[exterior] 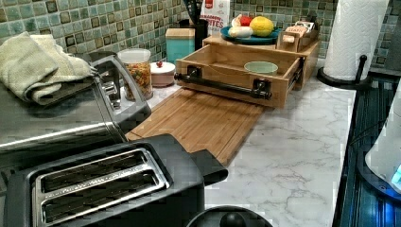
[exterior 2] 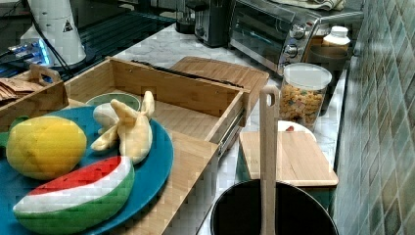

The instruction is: Close the drawer.

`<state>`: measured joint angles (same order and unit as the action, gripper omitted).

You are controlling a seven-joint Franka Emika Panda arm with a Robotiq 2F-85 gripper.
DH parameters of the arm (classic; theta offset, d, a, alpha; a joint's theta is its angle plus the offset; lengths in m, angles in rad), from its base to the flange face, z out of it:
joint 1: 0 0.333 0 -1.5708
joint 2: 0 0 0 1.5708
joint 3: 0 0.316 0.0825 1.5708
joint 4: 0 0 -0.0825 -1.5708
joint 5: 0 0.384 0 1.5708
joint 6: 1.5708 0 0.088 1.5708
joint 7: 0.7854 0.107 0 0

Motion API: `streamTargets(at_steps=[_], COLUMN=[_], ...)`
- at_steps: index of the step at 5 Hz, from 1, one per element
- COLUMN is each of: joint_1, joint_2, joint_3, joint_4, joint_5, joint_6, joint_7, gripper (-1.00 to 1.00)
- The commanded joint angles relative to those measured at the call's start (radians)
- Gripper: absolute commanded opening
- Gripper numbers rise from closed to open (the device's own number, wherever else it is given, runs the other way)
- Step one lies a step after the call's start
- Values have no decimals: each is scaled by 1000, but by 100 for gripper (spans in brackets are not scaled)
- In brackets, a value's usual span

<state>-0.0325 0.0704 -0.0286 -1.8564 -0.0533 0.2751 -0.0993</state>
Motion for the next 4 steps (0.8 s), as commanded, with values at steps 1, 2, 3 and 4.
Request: streamTargets(at_steps=[1,2,3,4], joint_1=[0,-22,-1,20], joint_2=[0,13,-55,-44], joint_3=[0,-2,21,40], joint_4=[-1,9,-123,-126], joint_5=[-2,82,56,91], joint_6=[0,-36,113,108], joint_7=[0,-215,-452,-573], gripper=[-100,-100,-100,-100])
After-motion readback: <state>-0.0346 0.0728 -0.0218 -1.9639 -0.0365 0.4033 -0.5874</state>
